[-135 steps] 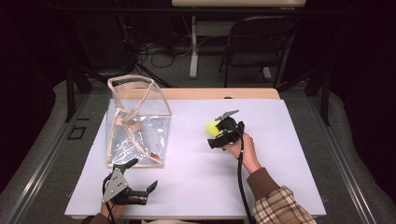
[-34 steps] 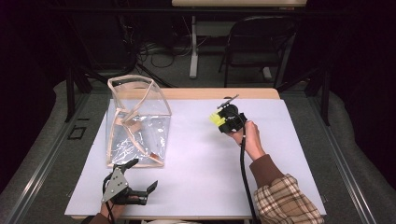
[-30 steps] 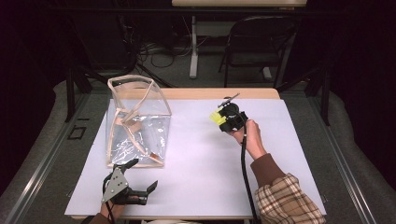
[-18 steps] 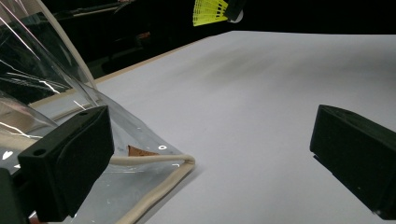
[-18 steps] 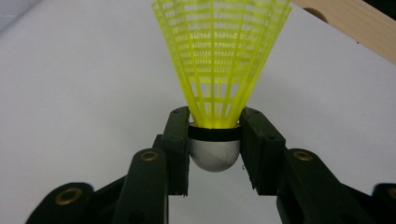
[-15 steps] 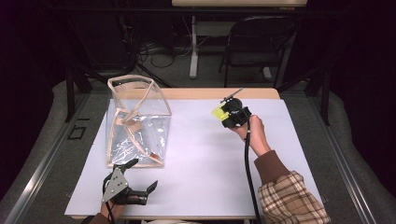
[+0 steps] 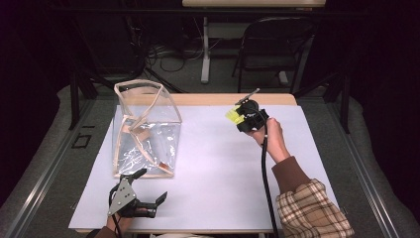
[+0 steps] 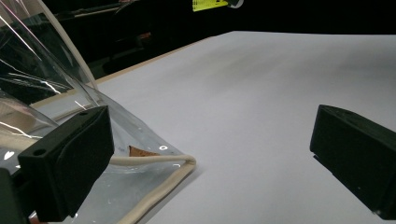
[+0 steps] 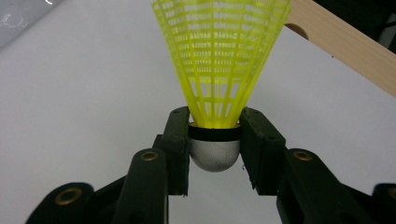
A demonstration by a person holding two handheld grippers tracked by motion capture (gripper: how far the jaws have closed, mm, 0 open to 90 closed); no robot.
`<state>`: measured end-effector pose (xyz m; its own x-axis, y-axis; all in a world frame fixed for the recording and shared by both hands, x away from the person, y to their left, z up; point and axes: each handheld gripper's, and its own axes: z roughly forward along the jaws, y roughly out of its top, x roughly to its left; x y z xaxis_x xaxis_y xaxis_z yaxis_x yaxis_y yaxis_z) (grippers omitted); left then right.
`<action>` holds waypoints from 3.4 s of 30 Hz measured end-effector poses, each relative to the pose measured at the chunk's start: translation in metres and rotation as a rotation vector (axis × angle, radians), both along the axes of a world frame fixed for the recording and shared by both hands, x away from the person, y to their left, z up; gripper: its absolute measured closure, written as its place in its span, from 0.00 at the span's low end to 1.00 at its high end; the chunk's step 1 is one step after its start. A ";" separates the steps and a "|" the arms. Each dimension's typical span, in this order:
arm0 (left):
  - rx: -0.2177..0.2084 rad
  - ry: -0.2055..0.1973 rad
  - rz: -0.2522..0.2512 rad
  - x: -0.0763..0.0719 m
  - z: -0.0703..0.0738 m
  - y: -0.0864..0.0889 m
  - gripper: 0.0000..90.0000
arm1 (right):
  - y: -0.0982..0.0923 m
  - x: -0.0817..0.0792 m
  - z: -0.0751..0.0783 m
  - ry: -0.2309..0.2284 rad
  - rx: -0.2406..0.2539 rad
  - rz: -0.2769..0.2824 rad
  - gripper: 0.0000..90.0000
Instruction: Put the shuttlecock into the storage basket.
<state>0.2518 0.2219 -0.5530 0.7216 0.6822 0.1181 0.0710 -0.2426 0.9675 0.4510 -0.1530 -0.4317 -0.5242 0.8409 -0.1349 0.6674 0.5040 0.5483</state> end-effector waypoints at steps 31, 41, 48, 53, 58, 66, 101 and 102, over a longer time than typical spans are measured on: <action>0.002 -0.002 -0.001 0.000 0.000 0.000 0.00 | 0.006 0.000 0.027 -0.047 -0.004 0.027 0.72; 0.001 -0.002 -0.001 0.000 0.000 0.000 0.00 | 0.012 0.002 0.031 -0.060 0.000 0.042 0.72; 0.002 -0.002 -0.002 0.000 0.000 0.000 0.00 | 0.017 0.003 0.034 -0.061 -0.002 0.056 0.72; 0.000 -0.007 0.002 -0.001 0.001 0.000 0.00 | 0.021 0.004 0.036 -0.060 0.011 0.064 0.72; 0.000 -0.005 0.000 -0.001 0.000 0.000 0.00 | 0.024 0.005 0.038 -0.064 0.012 0.073 0.72; 0.000 -0.005 -0.001 -0.001 0.001 0.000 0.00 | 0.031 0.005 0.041 -0.078 0.013 0.090 0.72; -0.003 -0.008 -0.003 -0.001 0.001 0.000 0.00 | 0.062 0.008 0.057 -0.114 0.016 0.161 0.72; -0.005 -0.007 -0.002 -0.001 0.001 0.000 0.00 | 0.063 0.008 0.057 -0.119 0.016 0.165 0.72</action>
<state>0.2508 0.2221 -0.5522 0.7221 0.6813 0.1201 0.0633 -0.2380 0.9692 0.4594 -0.0900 -0.3745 -0.6365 0.7471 -0.1919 0.5061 0.5922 0.6270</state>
